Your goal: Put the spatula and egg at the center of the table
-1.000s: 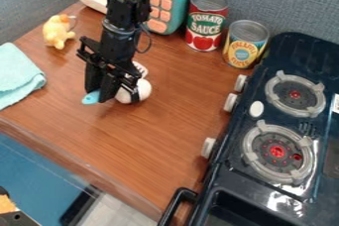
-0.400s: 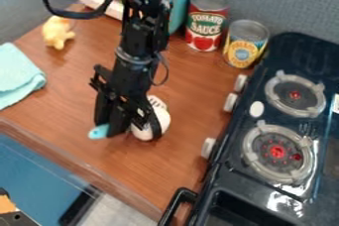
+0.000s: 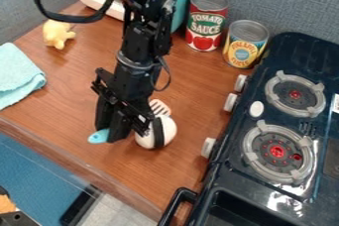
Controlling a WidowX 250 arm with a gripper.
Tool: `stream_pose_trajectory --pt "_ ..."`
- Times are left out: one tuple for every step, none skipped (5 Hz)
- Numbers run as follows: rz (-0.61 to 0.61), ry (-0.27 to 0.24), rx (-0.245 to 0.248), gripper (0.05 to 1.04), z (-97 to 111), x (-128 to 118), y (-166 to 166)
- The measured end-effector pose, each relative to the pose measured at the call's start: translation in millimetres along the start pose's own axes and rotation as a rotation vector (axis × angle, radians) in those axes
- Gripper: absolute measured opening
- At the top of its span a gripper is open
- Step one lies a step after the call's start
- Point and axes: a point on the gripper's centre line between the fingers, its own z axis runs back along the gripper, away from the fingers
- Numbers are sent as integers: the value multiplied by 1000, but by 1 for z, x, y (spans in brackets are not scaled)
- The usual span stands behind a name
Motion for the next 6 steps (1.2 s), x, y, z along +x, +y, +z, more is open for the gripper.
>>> stream_pose_trajectory --pt "132 -81 33 302 10 17 40" --pt "185 -127 5 302 3 39 64" --pt "149 -148 -26 302 -14 52 69" --pt "147 -159 -87 374 -16 60 74" --pt "157 -153 -109 669 -17 59 73" --pt "167 -134 -126 942 -15 57 71"
